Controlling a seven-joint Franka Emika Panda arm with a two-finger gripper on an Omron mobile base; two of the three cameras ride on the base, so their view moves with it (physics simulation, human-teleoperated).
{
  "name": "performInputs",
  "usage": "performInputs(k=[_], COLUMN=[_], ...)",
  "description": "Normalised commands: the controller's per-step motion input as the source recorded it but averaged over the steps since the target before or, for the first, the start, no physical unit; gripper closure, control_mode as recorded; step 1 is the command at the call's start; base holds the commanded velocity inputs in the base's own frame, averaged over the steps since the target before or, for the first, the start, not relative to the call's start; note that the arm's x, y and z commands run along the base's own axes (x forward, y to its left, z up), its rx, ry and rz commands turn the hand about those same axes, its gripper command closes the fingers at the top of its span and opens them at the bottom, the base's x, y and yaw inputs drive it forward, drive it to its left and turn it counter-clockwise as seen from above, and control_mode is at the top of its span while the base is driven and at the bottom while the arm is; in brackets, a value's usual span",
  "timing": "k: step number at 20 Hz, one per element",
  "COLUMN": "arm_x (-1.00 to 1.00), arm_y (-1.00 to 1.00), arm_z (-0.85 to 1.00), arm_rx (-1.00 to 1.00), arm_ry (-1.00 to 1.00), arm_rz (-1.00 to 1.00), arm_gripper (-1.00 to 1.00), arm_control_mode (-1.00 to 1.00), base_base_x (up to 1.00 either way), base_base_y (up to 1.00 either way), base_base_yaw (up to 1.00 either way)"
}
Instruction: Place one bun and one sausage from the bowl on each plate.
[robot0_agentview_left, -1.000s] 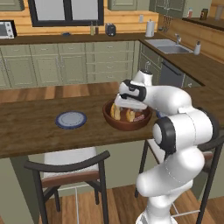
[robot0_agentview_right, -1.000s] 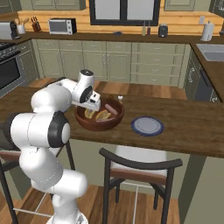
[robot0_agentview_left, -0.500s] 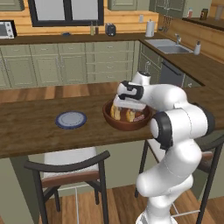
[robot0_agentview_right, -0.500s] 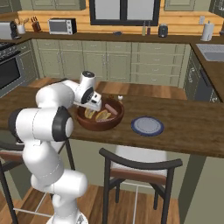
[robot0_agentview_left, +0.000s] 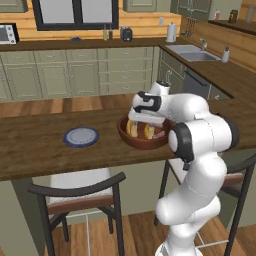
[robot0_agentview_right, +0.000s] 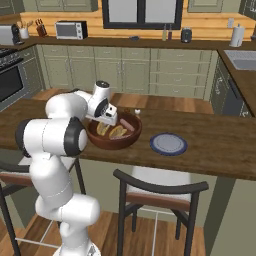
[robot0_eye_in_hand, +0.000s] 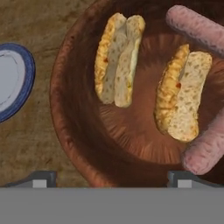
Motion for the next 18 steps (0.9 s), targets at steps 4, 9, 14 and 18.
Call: performInputs(k=[4, 9, 14, 18], arm_x=[0.64, 0.62, 0.26, 0.15], arm_y=[0.00, 0.00, 0.00, 0.00], arm_z=[0.00, -0.20, -0.63, -0.46], arm_rx=[0.01, 0.03, 0.03, 0.00], arm_ry=[0.00, 0.00, 0.00, 0.00], arm_rz=[0.00, 0.00, 0.00, 0.00], arm_gripper=[-1.00, -1.00, -1.00, -1.00], arm_control_mode=[-1.00, -1.00, -1.00, -1.00], base_base_x=[0.00, 0.00, 0.00, 0.00], base_base_y=[0.00, 0.00, 0.00, 0.00], base_base_yaw=[0.00, 0.00, 0.00, 0.00])
